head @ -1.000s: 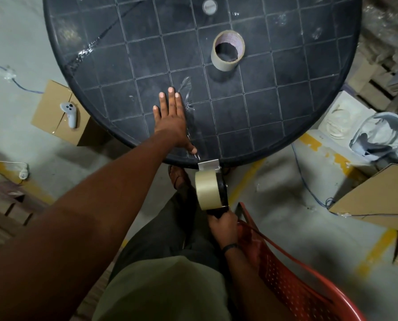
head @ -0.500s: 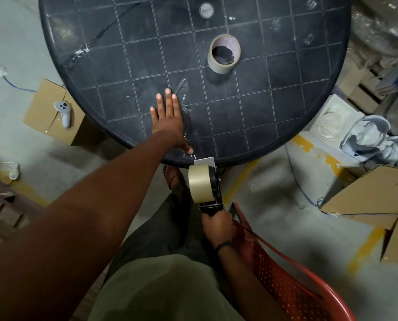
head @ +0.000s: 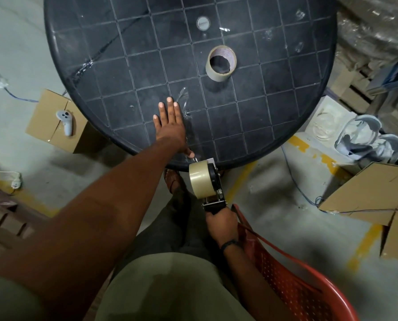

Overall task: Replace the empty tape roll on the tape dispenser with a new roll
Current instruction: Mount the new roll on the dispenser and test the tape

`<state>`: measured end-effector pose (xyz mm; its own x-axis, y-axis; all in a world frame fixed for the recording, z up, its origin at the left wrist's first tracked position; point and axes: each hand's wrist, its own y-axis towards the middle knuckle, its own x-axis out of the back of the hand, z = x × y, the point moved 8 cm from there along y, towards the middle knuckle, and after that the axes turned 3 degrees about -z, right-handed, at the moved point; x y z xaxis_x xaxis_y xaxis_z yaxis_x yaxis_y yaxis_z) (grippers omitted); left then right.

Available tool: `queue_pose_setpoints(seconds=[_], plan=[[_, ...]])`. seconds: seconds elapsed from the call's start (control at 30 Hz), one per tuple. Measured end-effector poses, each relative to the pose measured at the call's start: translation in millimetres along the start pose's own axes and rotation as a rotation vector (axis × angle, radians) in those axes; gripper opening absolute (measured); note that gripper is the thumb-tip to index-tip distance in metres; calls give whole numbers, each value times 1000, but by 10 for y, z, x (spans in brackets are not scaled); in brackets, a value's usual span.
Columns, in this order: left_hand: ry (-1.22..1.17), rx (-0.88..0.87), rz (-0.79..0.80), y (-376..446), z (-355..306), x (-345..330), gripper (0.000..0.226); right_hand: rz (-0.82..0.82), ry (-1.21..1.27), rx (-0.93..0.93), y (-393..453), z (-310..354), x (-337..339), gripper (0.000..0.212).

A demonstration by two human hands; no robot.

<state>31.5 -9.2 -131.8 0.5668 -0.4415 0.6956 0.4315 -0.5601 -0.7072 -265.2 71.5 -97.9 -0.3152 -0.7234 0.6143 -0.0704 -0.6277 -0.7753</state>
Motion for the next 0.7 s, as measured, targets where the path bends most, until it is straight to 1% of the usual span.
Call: queue_pose_setpoints(seconds=[0.1, 0.3, 0.37, 0.4, 0.43, 0.47, 0.5, 0.53, 0.57, 0.6, 0.63, 0.7], plan=[[-1, 2, -3, 4, 5, -4, 176, 1, -3, 4, -11, 43, 15, 29], [8, 6, 9, 3, -2, -18, 175, 31, 6, 15, -10, 131, 69, 21], [-3, 3, -23, -4, 11, 9, 175, 46, -57, 24, 35, -8, 92, 18], [-3, 0, -24, 6, 13, 37, 176, 102, -137, 17, -3, -205, 82, 19], [-8, -9, -1, 16, 21, 42, 177, 119, -150, 9, -90, -431, 104, 23], [-13, -11, 16, 34, 42, 22, 177, 116, -180, 19, -160, -674, 154, 27], [-17, -1, -10, 44, 64, 17, 177, 63, -154, 36, -166, -882, 228, 28], [-3, 5, -46, 44, 60, 28, 177, 25, -144, 18, -207, -981, 329, 23], [0, -3, -35, 53, 42, 17, 177, -11, -128, -35, -243, -1105, 396, 21], [-7, -17, -17, 68, 18, 11, 177, -23, -102, -65, -243, -1118, 424, 23], [-12, -19, -20, 55, 8, 12, 177, -46, -49, -53, -193, -1072, 439, 25], [-2, -16, -34, 14, 0, 22, 176, -62, 85, -24, -112, -762, 514, 22]])
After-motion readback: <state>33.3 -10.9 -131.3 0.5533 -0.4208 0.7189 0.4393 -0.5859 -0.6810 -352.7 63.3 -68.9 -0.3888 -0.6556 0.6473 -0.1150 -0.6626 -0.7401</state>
